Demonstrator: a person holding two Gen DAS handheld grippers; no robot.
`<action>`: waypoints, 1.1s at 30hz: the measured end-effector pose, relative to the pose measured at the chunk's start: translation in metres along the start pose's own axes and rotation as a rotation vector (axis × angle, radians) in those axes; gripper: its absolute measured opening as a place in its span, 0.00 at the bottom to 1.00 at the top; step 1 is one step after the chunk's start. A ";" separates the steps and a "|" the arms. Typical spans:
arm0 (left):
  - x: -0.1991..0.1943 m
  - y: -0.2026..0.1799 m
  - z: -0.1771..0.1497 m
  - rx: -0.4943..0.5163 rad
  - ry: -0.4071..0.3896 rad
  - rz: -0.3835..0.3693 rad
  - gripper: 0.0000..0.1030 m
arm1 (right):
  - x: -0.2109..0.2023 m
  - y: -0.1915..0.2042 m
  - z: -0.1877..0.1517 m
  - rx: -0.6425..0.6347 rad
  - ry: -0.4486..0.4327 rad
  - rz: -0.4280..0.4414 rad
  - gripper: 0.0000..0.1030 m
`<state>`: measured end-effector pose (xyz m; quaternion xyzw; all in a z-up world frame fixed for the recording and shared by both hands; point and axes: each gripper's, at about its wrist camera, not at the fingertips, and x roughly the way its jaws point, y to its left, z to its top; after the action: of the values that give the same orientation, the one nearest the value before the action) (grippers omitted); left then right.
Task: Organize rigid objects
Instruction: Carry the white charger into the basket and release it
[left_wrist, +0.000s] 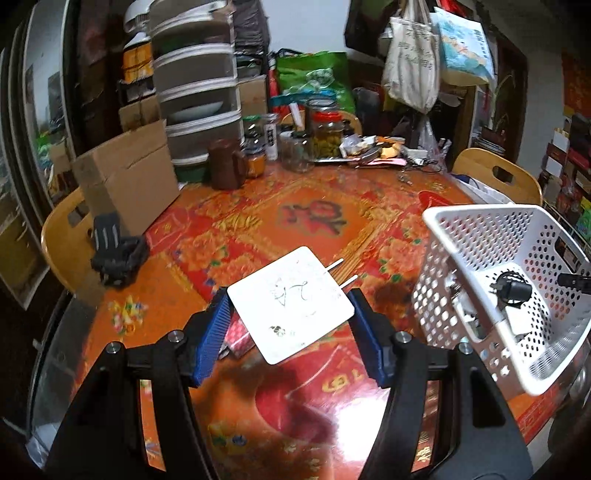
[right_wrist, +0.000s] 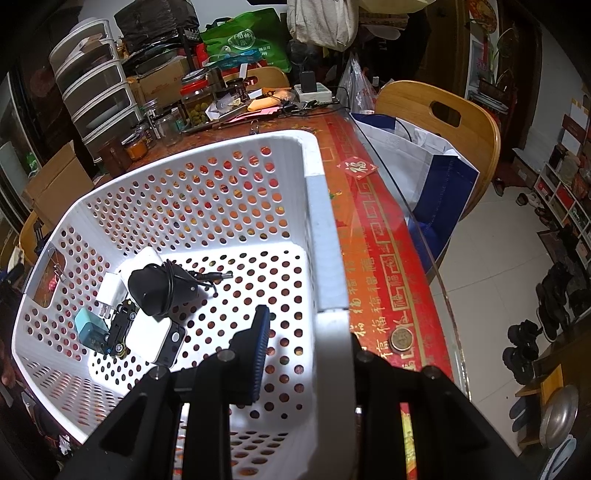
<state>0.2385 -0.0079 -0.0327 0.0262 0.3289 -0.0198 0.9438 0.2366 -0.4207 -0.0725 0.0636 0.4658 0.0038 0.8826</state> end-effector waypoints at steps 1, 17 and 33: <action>-0.001 -0.004 0.004 0.009 -0.005 -0.002 0.59 | 0.000 0.000 0.000 0.000 0.000 0.000 0.26; -0.006 -0.106 0.066 0.191 0.036 -0.149 0.59 | 0.001 0.002 0.000 -0.006 0.000 0.002 0.26; 0.070 -0.242 0.039 0.471 0.475 -0.238 0.59 | 0.000 0.002 -0.001 -0.004 -0.001 0.004 0.26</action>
<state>0.3048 -0.2535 -0.0545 0.2083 0.5263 -0.1983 0.8002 0.2358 -0.4187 -0.0732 0.0625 0.4653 0.0065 0.8829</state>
